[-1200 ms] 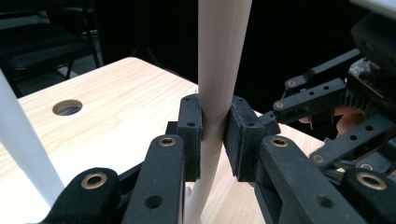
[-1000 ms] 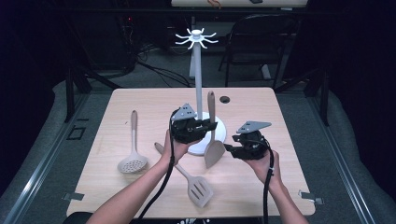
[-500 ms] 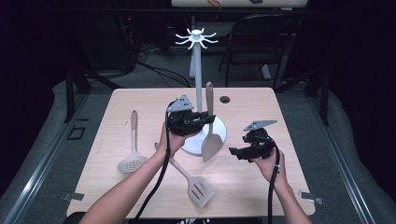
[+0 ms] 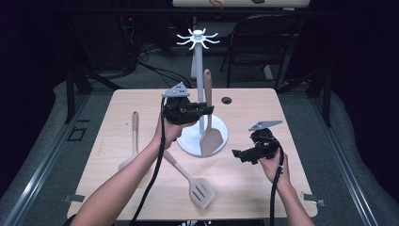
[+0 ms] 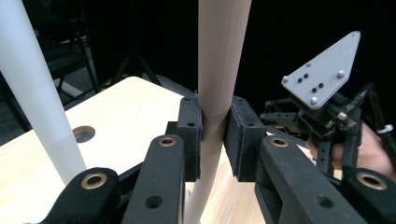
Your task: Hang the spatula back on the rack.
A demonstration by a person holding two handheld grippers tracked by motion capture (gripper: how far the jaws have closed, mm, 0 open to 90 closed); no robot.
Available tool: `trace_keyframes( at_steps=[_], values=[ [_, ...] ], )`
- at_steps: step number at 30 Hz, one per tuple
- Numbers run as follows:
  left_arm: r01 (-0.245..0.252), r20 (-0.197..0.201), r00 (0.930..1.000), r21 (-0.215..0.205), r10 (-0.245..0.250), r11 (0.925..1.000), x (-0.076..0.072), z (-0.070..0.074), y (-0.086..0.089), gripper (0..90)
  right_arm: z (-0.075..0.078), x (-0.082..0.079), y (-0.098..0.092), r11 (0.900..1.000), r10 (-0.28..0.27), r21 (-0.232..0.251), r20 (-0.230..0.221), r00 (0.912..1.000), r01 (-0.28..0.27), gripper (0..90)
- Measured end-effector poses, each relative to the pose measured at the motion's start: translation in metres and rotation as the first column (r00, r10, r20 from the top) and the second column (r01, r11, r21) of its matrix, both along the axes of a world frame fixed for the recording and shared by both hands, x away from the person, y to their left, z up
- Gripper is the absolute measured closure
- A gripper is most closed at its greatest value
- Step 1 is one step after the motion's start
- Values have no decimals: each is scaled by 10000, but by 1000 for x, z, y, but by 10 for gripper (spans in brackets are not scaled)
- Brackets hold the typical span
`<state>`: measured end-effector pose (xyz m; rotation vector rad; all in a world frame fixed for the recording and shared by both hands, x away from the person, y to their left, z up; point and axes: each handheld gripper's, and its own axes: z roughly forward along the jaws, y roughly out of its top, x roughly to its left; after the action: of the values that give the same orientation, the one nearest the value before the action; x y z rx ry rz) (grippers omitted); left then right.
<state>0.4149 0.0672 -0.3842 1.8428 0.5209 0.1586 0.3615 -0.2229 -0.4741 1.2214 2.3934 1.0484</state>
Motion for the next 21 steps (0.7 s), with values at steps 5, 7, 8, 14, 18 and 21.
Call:
trace_keyframes(
  at_steps=[5,7,8,14,18,21],
  values=[
    [173,38,9998,-59,-172,9998,6,7,1,773,0,0,-2,9997,155,191,-44,9999,-155,0],
    [229,35,9997,-62,-229,9997,7,9,1,773,1,1,-4,9996,245,-145,-65,9997,-246,0],
    [234,51,9997,-101,-233,9997,8,11,1,773,-1,1,-2,9997,235,119,-84,9997,-234,0],
    [368,120,9993,-56,-368,9993,11,20,0,773,-3,3,-3,9999,128,76,-155,9998,-126,0],
    [432,71,9990,-38,-432,9991,15,26,0,773,-2,3,-5,9999,49,111,-155,9999,-48,0],
    [460,87,9989,-39,-460,9989,17,31,-1,773,-4,5,-5,9999,70,100,-276,9996,-67,0]
  ],
)
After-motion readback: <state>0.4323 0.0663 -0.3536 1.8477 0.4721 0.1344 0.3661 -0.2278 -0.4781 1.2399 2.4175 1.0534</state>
